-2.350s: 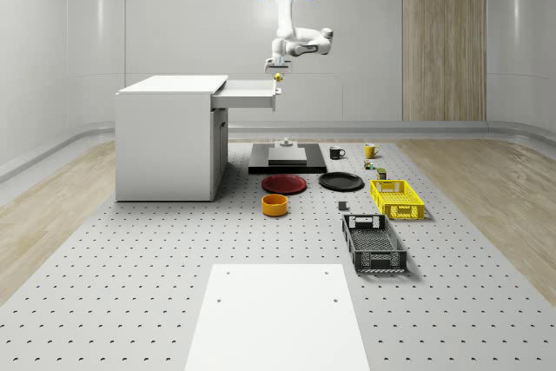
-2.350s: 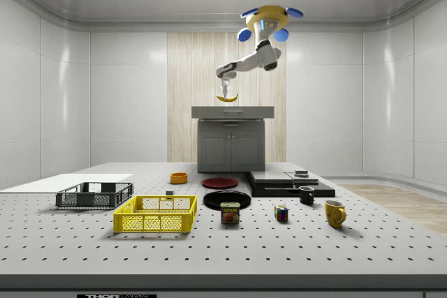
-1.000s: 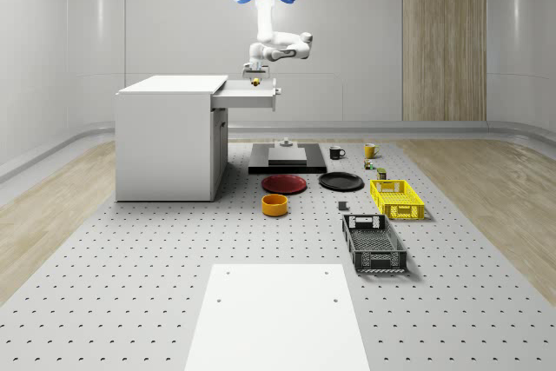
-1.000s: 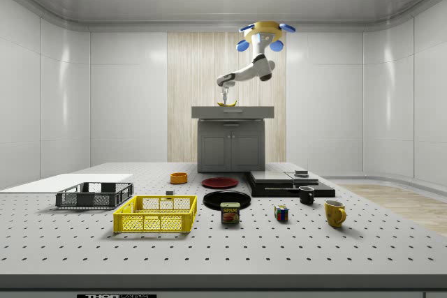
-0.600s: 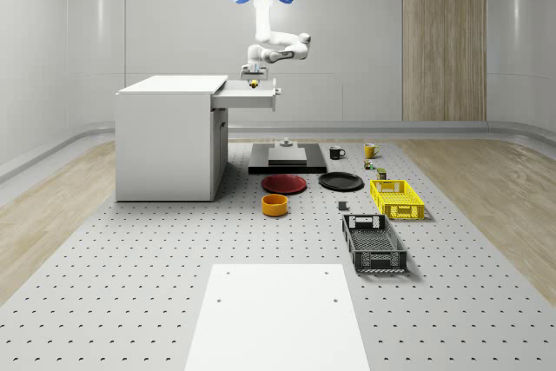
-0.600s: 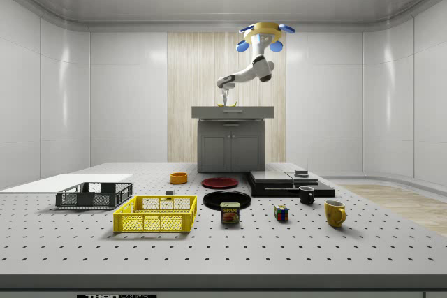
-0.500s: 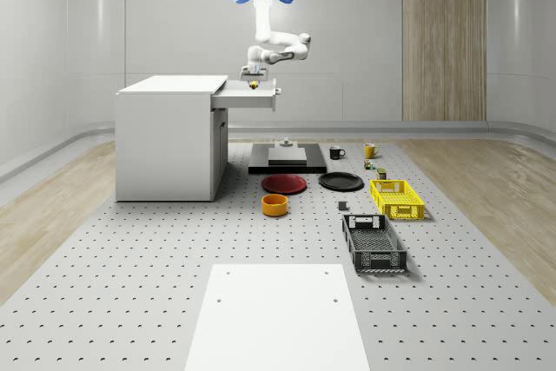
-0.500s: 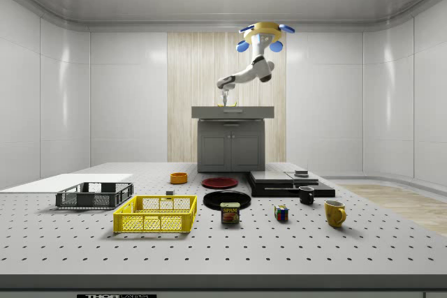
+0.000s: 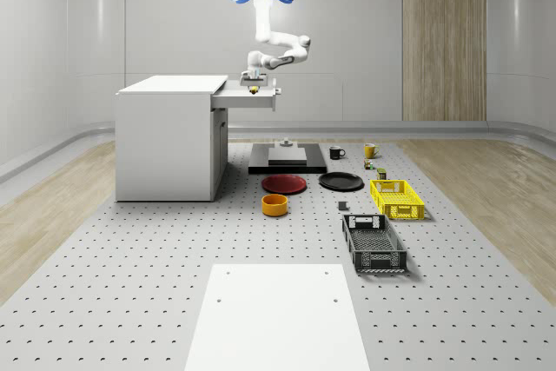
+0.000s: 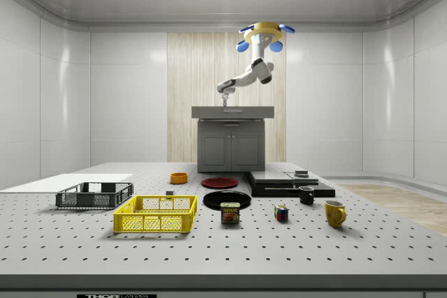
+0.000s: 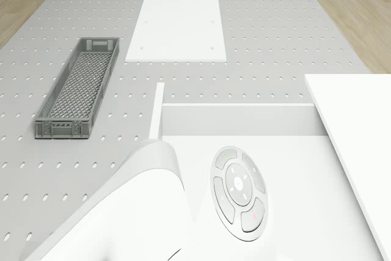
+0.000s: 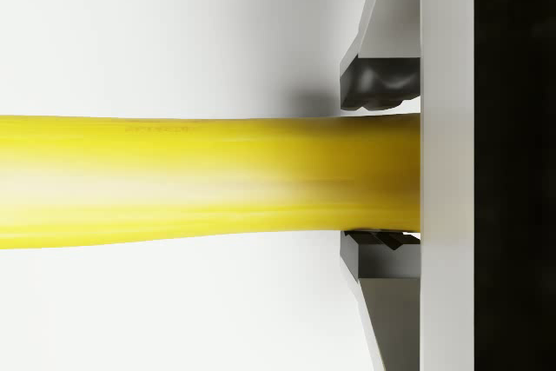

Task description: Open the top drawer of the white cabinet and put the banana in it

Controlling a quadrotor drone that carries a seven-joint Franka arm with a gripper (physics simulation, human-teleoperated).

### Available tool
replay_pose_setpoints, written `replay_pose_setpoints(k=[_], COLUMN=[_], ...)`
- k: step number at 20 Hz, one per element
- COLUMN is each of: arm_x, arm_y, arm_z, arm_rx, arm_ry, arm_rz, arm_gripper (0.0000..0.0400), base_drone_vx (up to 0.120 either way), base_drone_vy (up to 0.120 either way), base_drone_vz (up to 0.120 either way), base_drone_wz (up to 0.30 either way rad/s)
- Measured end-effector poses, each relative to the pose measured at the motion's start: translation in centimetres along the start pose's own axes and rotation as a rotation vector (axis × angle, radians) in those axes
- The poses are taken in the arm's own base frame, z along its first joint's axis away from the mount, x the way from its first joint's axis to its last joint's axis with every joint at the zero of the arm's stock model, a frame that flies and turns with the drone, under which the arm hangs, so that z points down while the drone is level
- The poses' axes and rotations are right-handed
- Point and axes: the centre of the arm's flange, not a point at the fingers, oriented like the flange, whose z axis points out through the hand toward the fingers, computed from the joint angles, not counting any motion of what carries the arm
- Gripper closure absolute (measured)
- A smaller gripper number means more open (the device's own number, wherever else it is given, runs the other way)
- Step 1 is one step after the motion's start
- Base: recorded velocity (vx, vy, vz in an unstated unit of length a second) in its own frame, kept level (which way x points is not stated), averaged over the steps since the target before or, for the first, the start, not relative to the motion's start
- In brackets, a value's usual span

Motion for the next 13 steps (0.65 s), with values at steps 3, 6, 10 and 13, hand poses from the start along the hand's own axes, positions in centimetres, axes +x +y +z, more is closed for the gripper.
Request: replay_pose_setpoints(k=[3,6,10,13], arm_x=[0.0,0.0,0.0,0.0], arm_y=[0.0,0.0,0.0,0.0], arm_z=[0.5,0.4,-0.8,-1.7], arm_rx=[0.002,0.004,0.005,0.005], arm_ry=[-0.001,-0.002,-0.002,-0.002], arm_rz=[-0.006,-0.011,-0.014,-0.015], arm_gripper=[0.0109,0.0051,0.0019,0.0009], base_drone_vx=[0.0,0.0,0.0,0.0], base_drone_vy=[0.0,0.0,0.0,0.0], base_drone_vz=[0.0,0.0,0.0,0.0], base_drone_wz=[0.0,0.0,0.0,0.0])
